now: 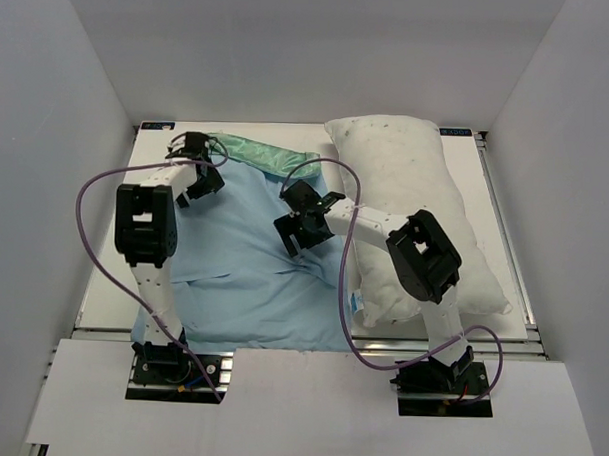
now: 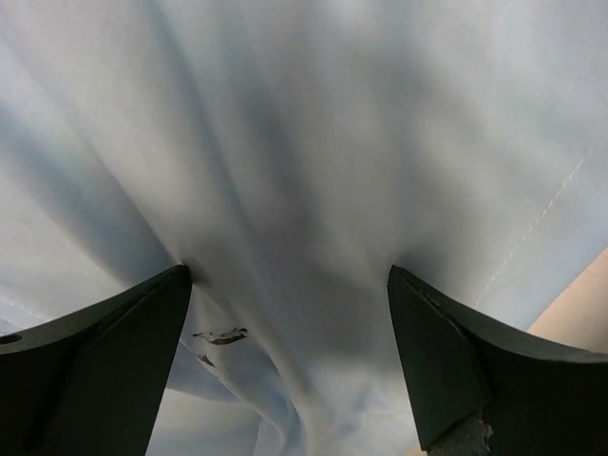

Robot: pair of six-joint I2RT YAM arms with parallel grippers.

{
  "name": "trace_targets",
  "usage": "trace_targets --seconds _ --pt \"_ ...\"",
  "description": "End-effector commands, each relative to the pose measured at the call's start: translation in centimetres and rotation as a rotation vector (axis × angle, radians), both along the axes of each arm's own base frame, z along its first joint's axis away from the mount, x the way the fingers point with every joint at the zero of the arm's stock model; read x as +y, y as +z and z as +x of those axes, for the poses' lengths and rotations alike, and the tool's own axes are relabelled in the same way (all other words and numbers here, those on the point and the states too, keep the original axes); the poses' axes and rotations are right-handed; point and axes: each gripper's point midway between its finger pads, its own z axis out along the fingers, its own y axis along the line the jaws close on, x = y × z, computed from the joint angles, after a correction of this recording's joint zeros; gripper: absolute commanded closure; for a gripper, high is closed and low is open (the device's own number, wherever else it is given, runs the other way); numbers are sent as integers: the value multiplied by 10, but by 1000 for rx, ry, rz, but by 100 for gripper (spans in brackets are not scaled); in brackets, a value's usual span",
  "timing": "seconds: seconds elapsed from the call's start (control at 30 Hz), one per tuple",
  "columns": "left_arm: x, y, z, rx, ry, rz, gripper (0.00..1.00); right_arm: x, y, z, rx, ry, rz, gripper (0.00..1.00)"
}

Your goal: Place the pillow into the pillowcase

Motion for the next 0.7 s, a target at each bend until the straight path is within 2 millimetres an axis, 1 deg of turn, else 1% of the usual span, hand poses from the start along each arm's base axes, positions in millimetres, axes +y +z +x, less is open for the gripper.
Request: trace_targets --seconds 0.0,0.03,0.07,0.1,0.13,0.17,0.2,0.23,0.27,0.3,0.33,0.37,0.4,0.43,0.47,0.5,0.53,0.57,0.6,0.63,0.67 --pt "7 8 26 -10 -9 49 2 1 3 7 -3 -13 -7 11" --pt "7 6 31 -7 -20 59 2 1 2 8 -3 -10 -10 11" --pt "10 -6 34 16 -18 74 2 0 0 9 -4 -9 -17 11" --pt "13 1 43 6 -10 87 2 -3 -5 12 2 -14 -25 11" --pt "16 1 44 13 2 98 2 -4 -8 16 8 -26 -23 11" --pt "19 -7 42 42 14 109 2 0 -5 21 15 -28 1 11" --pt "31 -8 36 66 51 141 2 -4 -13 29 36 -44 4 11" --pt "37 -10 31 76 95 139 2 -5 -15 34 47 -53 16 11" --pt "42 -14 21 104 125 137 2 0 -16 44 47 -55 31 11" --pt "51 -18 11 129 157 112 2 -6 -15 57 34 -65 29 11" --pt "70 -28 -8 164 241 79 2 -6 -15 67 21 -68 28 11" --pt "75 -32 -21 185 284 62 2 3 2 87 -25 -65 61 11" --pt "81 -24 -36 201 328 65 2 0 -9 97 -9 -67 46 11" --pt "85 -34 -64 245 397 70 2 4 -8 107 -25 -45 50 11" --pt "86 -33 -80 259 429 84 2 9 -25 113 -2 -22 52 11" --pt "84 -19 -87 225 452 75 2 25 -2 136 -67 -6 108 11" --pt "76 -30 -114 255 519 41 2 33 0 148 -98 12 122 11" --pt "70 -30 -125 252 558 13 2 39 -11 158 -114 24 127 11" --pt "60 -15 -128 187 598 -45 2 52 9 176 -187 36 173 11" --pt "46 -15 -136 188 595 -105 2 63 19 194 -264 45 220 11" --pt "36 -25 -159 216 591 -124 2 69 28 203 -314 52 251 11"
